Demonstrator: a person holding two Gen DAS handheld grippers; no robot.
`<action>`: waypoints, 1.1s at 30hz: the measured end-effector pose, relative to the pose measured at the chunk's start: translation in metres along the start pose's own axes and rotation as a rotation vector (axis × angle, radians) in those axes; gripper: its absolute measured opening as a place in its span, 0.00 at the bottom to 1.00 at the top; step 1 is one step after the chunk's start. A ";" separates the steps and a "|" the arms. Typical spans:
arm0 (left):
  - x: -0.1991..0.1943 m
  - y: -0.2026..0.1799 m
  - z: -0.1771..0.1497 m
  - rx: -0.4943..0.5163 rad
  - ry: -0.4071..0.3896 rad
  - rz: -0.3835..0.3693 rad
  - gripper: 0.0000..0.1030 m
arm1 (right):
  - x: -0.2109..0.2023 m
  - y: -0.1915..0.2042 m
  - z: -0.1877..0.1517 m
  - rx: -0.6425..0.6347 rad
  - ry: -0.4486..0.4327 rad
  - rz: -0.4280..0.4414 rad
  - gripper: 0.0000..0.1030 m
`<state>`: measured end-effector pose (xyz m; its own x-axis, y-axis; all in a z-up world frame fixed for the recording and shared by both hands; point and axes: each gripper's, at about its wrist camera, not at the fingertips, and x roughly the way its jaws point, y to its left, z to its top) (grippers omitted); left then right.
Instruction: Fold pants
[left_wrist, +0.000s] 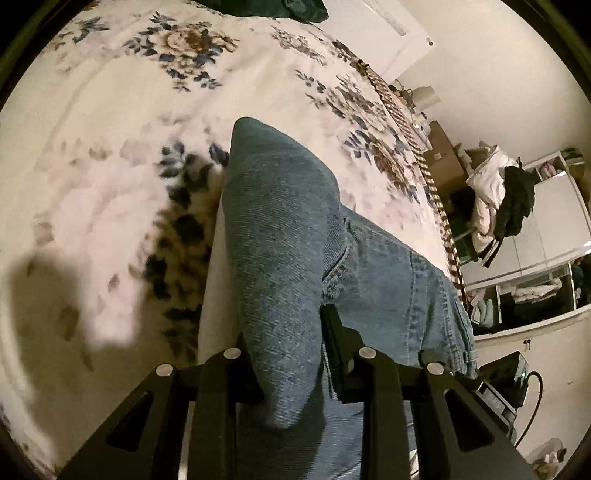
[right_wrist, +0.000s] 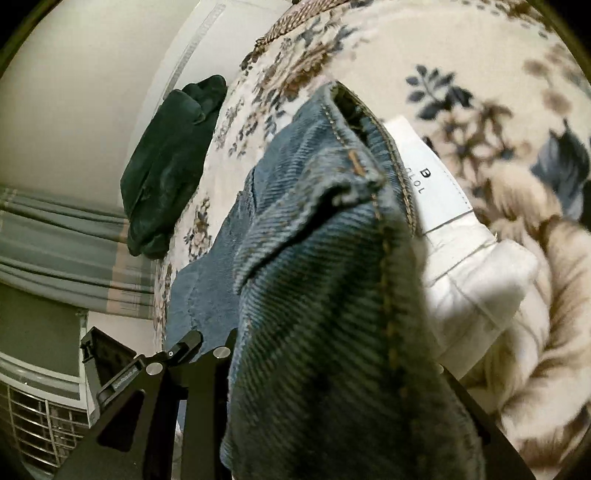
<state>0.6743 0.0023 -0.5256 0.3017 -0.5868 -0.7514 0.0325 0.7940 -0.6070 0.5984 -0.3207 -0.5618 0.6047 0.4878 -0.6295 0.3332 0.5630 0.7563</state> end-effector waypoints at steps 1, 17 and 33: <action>-0.001 0.002 -0.002 0.002 -0.002 -0.003 0.23 | 0.000 -0.002 0.000 -0.002 0.005 0.004 0.40; -0.026 0.003 -0.013 -0.015 -0.028 0.025 0.24 | -0.058 -0.027 0.013 0.054 -0.067 -0.124 0.37; -0.054 -0.086 -0.059 0.256 -0.030 0.448 0.76 | -0.090 0.045 -0.017 -0.257 -0.059 -0.561 0.96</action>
<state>0.5988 -0.0435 -0.4478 0.3663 -0.1781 -0.9133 0.1251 0.9820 -0.1413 0.5467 -0.3281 -0.4736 0.4292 0.0369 -0.9025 0.4320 0.8691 0.2410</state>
